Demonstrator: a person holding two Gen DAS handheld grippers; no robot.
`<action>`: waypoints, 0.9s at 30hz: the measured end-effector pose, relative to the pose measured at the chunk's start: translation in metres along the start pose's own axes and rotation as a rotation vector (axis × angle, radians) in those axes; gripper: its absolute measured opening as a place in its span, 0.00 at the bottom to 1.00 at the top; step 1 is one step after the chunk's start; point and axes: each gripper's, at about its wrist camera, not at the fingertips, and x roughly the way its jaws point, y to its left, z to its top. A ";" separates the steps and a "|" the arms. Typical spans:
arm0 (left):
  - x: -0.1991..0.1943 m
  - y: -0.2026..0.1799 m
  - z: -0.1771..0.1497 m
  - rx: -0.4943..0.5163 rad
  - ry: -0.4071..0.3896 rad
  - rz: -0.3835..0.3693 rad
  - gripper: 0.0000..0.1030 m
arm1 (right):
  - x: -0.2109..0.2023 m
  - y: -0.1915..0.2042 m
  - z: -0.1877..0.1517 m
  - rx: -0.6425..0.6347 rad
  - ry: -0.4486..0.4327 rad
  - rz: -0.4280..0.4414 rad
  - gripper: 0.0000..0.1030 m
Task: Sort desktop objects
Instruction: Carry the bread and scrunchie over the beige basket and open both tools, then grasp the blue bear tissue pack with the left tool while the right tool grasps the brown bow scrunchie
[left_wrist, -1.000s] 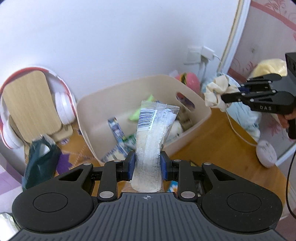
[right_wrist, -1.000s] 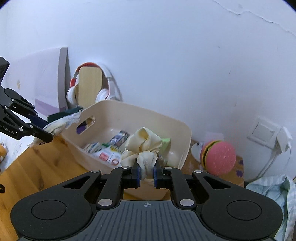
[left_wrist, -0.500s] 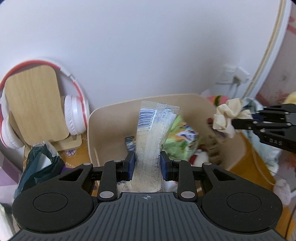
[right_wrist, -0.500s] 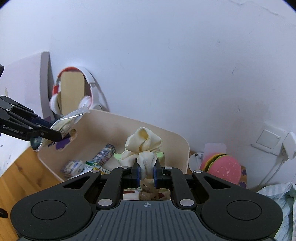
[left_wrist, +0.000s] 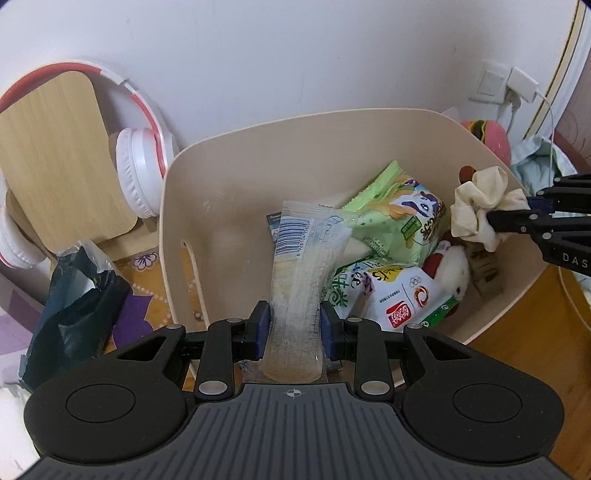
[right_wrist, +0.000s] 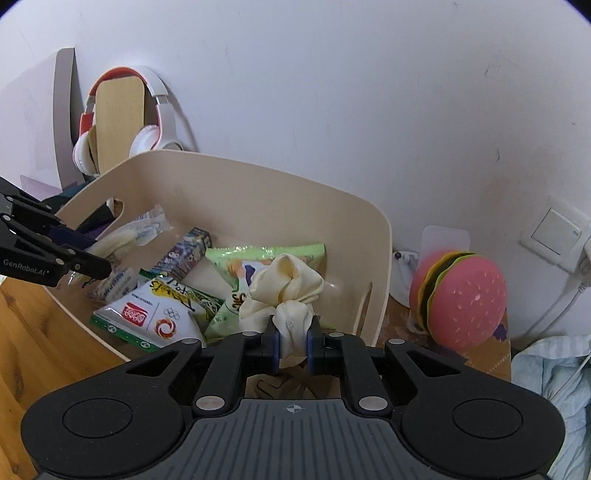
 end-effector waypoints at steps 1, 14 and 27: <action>0.001 0.000 0.001 -0.003 0.005 0.004 0.28 | 0.001 0.001 0.001 -0.001 0.003 -0.001 0.13; -0.019 -0.001 0.005 -0.049 -0.077 0.050 0.70 | -0.012 -0.003 0.007 0.032 -0.011 -0.015 0.63; -0.074 -0.029 -0.042 0.161 -0.205 0.041 0.71 | -0.069 0.009 -0.023 0.124 -0.081 -0.004 0.77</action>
